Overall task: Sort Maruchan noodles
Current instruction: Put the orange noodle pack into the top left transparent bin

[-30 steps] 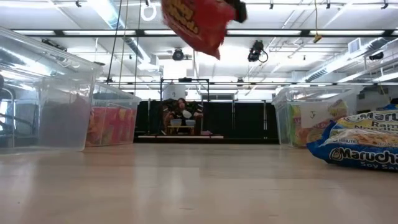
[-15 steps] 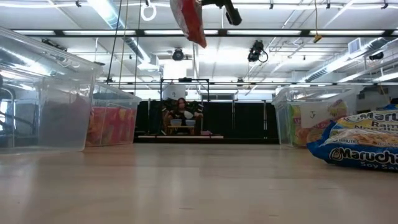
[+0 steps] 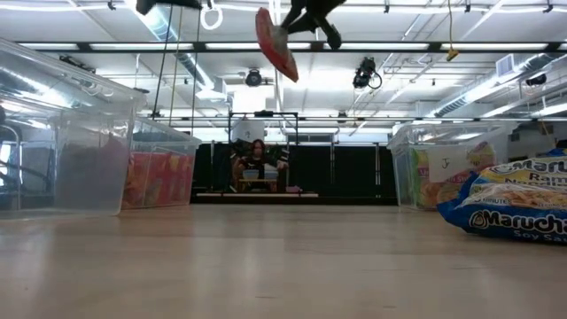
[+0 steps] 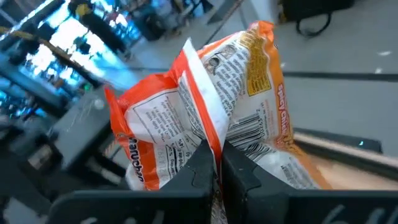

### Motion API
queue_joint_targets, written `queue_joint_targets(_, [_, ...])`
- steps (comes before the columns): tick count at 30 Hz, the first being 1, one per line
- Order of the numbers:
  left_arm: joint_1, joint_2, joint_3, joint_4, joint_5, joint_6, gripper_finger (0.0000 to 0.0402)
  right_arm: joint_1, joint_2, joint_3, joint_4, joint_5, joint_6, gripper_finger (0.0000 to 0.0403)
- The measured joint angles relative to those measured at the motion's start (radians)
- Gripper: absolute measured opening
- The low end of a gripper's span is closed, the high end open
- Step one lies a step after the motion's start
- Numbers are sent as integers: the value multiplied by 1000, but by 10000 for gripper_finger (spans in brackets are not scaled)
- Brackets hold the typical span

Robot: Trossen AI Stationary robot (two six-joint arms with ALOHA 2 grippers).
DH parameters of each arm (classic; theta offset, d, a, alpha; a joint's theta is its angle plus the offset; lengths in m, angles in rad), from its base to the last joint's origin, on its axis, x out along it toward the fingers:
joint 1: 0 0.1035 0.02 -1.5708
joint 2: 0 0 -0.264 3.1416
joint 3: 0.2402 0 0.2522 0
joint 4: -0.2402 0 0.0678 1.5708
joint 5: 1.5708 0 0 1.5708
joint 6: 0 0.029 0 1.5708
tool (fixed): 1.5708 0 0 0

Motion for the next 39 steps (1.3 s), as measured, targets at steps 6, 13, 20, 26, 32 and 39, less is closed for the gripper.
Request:
queue_joint_targets(6, [173, 39, -142, 334, 137, -83, 277, -48, 19, 0, 10, -33, -68, 15])
queue_joint_targets(13, [240, 238, -177, 596, 143, 88, 311, -71, 26, 0, 27, -97, -110, 25])
queue_joint_targets(20, [271, 375, -177, 859, 140, 88, 311, -78, 25, 0, 8, -110, -113, 15])
queue_joint_targets(26, [302, 426, -177, 881, 142, 88, 311, -72, 25, 0, 3, -172, -102, 18])
queue_joint_targets(32, [292, 406, -177, 851, 88, 137, 311, -74, 13, 1, -37, -168, -123, 15])
queue_joint_targets(39, [297, 390, -176, 846, 8, 248, 312, -82, -5, 1, -23, -161, -140, 15])
